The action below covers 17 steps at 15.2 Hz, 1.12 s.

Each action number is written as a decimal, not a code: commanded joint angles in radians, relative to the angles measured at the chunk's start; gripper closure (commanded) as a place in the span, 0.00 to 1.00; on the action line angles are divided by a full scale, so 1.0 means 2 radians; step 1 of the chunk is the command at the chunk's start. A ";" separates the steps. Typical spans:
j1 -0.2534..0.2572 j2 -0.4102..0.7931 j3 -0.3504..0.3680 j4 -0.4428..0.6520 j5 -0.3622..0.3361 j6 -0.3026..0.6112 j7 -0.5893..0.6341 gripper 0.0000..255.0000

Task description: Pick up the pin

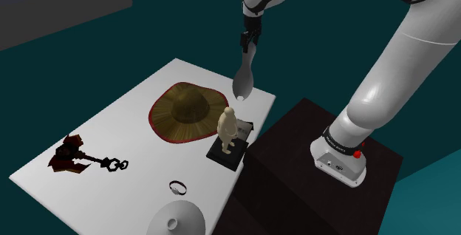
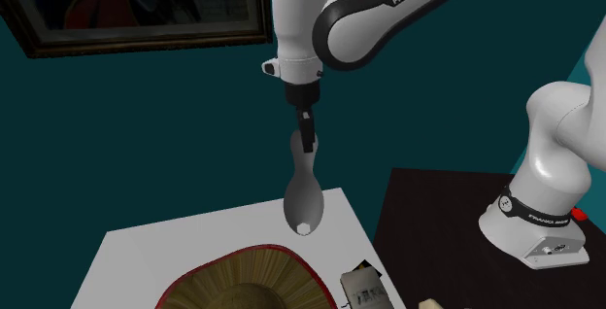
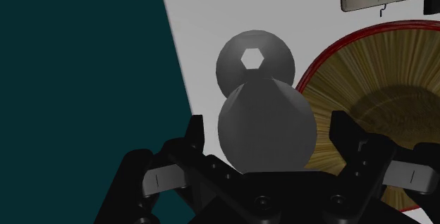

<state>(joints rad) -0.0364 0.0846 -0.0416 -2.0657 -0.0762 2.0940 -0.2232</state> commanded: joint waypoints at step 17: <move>0.000 -0.014 0.000 0.020 0.001 -0.034 -0.002 1.00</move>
<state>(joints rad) -0.0353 0.0610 -0.0406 -2.0330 -0.0748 2.0360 -0.2255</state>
